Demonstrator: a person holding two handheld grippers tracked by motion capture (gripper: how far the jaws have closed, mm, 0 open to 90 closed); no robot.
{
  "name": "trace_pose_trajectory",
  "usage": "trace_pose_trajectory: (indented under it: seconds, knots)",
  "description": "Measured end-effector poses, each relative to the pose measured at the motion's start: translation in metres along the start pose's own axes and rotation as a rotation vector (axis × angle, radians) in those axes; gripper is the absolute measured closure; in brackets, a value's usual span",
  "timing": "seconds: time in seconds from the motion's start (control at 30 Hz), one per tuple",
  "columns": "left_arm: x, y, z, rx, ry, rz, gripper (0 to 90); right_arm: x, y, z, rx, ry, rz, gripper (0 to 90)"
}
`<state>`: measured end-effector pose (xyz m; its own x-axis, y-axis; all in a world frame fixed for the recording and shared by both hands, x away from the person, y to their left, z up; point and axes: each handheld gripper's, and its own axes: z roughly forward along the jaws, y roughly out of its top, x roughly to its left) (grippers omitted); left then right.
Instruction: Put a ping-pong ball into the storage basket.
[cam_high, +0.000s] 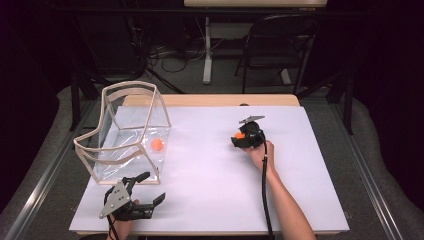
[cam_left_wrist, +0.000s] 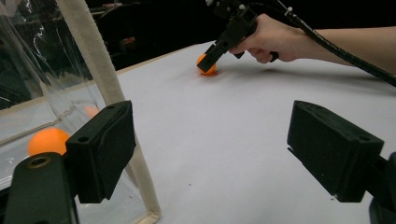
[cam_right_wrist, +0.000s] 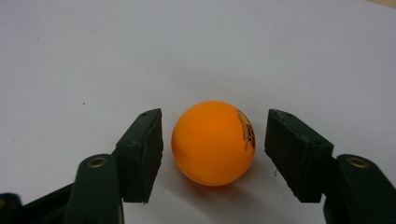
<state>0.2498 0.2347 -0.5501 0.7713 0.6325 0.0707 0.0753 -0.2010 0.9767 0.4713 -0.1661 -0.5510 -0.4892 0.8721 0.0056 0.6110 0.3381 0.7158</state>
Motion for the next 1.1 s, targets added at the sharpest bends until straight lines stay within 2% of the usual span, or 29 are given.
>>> trace_pose_trajectory:
  seconds: [0.37,0.77,1.1]
  knots:
    - [0.000,0.000,0.000,0.000,-0.004,-0.001,15.8,-0.001,-0.002,0.003,0.009,-0.008,0.021,49.7]
    - [0.000,0.000,0.000,0.002,-0.001,0.000,15.8,0.000,0.001,-0.005,-0.010,-0.017,0.007,50.1]
    - [-0.001,0.000,0.001,0.000,-0.004,0.000,15.8,0.005,0.008,-0.018,-0.020,-0.013,-0.031,50.1]
